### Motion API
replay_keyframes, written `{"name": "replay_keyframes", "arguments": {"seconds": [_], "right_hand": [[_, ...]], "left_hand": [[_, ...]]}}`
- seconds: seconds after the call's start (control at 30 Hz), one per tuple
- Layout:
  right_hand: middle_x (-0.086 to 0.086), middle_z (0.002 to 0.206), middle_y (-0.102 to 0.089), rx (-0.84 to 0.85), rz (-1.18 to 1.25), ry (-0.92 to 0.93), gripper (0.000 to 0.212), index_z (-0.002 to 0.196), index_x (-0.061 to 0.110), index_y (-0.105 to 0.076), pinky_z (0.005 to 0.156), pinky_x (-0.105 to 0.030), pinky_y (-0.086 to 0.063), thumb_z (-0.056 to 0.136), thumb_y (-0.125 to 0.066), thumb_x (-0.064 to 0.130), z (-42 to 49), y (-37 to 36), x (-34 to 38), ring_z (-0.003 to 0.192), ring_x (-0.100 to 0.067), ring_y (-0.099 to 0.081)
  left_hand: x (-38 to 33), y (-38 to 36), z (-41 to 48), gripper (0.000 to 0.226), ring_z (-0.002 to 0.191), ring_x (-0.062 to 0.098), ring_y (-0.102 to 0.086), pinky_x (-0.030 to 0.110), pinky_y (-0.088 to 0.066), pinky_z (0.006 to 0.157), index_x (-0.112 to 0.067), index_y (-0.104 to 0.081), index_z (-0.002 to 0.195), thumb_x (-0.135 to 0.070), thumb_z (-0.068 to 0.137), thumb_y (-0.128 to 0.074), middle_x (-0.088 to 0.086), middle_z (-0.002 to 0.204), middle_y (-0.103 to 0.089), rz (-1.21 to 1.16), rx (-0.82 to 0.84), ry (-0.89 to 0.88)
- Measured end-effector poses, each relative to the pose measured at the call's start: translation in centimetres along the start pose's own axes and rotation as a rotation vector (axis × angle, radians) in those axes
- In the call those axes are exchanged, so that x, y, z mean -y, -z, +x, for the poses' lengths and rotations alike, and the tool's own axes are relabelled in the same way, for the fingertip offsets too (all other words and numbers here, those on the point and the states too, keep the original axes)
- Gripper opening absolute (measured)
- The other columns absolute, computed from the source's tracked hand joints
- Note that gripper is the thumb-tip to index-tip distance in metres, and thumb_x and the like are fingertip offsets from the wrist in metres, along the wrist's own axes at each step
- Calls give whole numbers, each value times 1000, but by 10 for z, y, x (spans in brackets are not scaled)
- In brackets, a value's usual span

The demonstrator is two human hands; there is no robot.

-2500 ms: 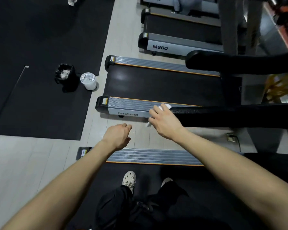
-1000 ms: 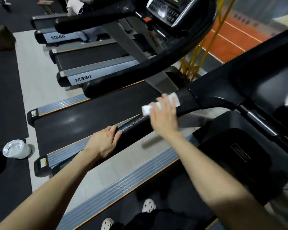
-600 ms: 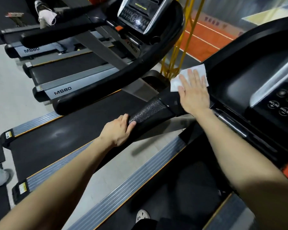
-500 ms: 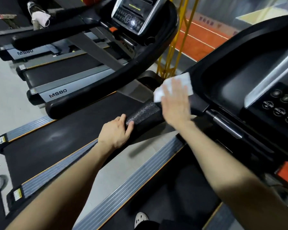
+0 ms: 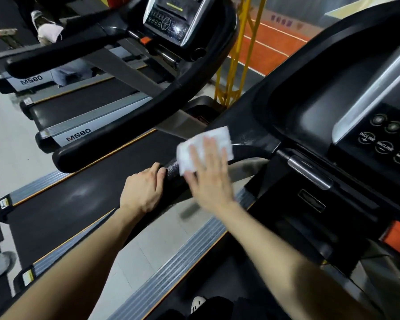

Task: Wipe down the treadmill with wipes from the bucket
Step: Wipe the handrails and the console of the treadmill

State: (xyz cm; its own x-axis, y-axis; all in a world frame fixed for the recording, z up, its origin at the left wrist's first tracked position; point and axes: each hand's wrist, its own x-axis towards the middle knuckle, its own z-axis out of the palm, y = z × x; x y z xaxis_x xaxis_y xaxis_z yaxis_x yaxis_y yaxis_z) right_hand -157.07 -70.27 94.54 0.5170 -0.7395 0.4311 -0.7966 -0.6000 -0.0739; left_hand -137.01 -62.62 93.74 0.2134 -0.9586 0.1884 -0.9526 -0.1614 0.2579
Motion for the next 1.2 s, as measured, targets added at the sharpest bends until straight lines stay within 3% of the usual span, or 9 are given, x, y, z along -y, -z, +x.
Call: {"name": "replay_keyframes", "arguments": {"seconds": [0.13, 0.3, 0.4, 0.57, 0.77, 0.87, 1.0, 1.07, 1.2], "right_hand": [[-7, 179, 3, 123, -16, 287, 73, 171, 24, -7, 132, -55, -9, 111, -37, 55, -33, -14, 21, 165, -25, 7], [-21, 176, 1, -45, -178, -226, 76, 169, 7, -5, 131, -58, -9, 114, -26, 54, 16, 20, -87, 164, -36, 3], [-25, 175, -3, -103, -24, -358, 78, 169, 5, -12, 129, -61, -12, 112, -33, 55, 17, 16, -52, 164, -40, 1], [-15, 177, 2, 138, 3, 134, 75, 171, 24, -11, 129, -58, -16, 110, -41, 57, -46, -22, 45, 165, -31, 4], [-21, 176, -1, -47, -222, -408, 77, 170, 9, -6, 130, -60, -11, 113, -25, 57, -14, 27, -95, 164, -36, 2], [-24, 175, -1, -107, -60, -517, 77, 169, 5, -11, 128, -61, -13, 113, -28, 56, -1, 19, -49, 164, -40, 3], [-20, 176, 4, 118, 36, -140, 67, 171, 20, -12, 130, -58, -12, 114, -22, 52, -20, -15, 76, 164, -33, 9], [-13, 178, 7, 135, -21, -42, 65, 171, 26, -9, 130, -59, -9, 113, -20, 53, -20, -9, 60, 164, -27, 11], [-16, 178, -1, -42, -189, -445, 69, 171, 15, -9, 128, -61, -12, 114, -23, 52, -11, 18, -62, 165, -31, 3]], "left_hand": [[4, 1, -2, 38, 76, 39, -66, 46, -52, 70, -32, -51, 111, -48, 111, -17, 3, 87, -71, -47, -10, 2], [4, -2, -1, 44, 79, 43, -66, 47, -52, 74, -29, -53, 113, -50, 111, -15, 10, 86, -72, -35, -25, 30], [5, -3, 2, 44, 78, 43, -66, 48, -53, 73, -28, -53, 110, -50, 110, -15, 10, 83, -71, -10, -26, 40], [7, -4, 0, 36, 72, 40, -63, 48, -52, 69, -30, -47, 102, -48, 110, -18, 5, 77, -66, -43, 5, 41], [2, -4, -1, 30, 74, 42, -63, 49, -52, 70, -29, -43, 98, -44, 114, -22, 8, 80, -66, -43, 9, 63], [0, -3, 1, 30, 74, 41, -63, 47, -50, 69, -29, -40, 95, -43, 114, -22, 7, 83, -65, -44, 21, 73], [0, 1, -1, 34, 72, 32, -61, 45, -48, 68, -27, -45, 100, -44, 110, -17, -2, 85, -60, -88, 62, 46], [3, 1, -1, 34, 74, 30, -61, 44, -47, 69, -28, -45, 102, -45, 111, -18, -4, 88, -60, -102, 83, 50], [3, -4, 0, 33, 85, 36, -64, 44, -43, 72, -28, -44, 101, -45, 115, -20, 3, 94, -63, -107, 80, 82]]}}
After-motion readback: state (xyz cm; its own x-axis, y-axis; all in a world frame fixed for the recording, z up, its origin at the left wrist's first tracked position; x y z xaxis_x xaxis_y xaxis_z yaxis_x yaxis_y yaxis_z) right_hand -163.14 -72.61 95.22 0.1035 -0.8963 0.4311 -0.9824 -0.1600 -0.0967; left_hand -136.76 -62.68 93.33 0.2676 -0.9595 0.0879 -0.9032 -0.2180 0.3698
